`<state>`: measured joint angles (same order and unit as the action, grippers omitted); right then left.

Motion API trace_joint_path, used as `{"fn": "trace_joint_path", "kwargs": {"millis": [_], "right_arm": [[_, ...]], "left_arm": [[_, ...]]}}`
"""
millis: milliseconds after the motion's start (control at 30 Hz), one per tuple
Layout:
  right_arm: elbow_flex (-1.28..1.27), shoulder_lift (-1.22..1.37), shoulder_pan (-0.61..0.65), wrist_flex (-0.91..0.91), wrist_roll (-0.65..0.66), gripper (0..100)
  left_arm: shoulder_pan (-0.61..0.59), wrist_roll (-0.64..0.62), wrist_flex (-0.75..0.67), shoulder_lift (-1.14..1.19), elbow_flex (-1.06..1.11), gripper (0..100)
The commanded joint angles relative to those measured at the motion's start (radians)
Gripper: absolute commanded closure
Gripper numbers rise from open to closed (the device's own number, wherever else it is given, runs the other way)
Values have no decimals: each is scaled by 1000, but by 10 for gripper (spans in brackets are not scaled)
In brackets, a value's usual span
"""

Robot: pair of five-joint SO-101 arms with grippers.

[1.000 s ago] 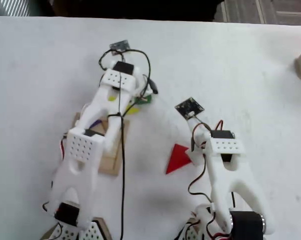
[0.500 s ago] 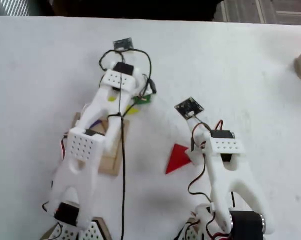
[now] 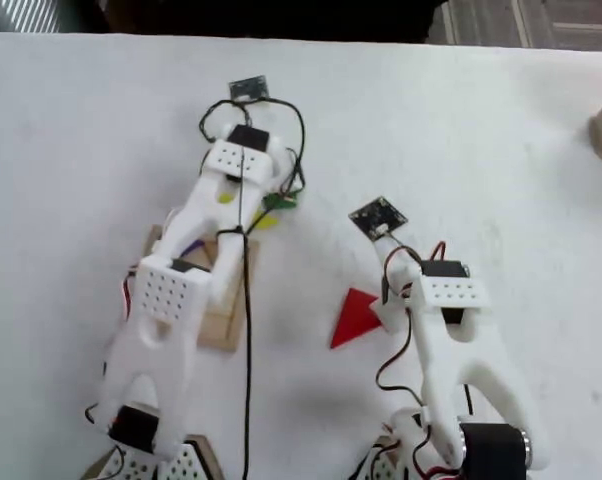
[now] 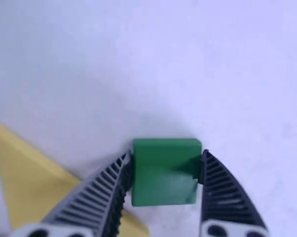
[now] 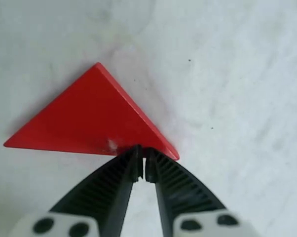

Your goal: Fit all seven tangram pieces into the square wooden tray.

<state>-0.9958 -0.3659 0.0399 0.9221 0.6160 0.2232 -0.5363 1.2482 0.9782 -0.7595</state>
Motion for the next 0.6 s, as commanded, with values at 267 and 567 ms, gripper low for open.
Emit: {"fn": "trace_joint_path", "kwargs": {"millis": [267,567], "right_arm": [[-2,-24,10,16,12,981],[-2,-24,10,15,12,981]], "left_arm": [[-4,11,74,-13,-37,842],[-5,11,341,-4,-253,842]]}}
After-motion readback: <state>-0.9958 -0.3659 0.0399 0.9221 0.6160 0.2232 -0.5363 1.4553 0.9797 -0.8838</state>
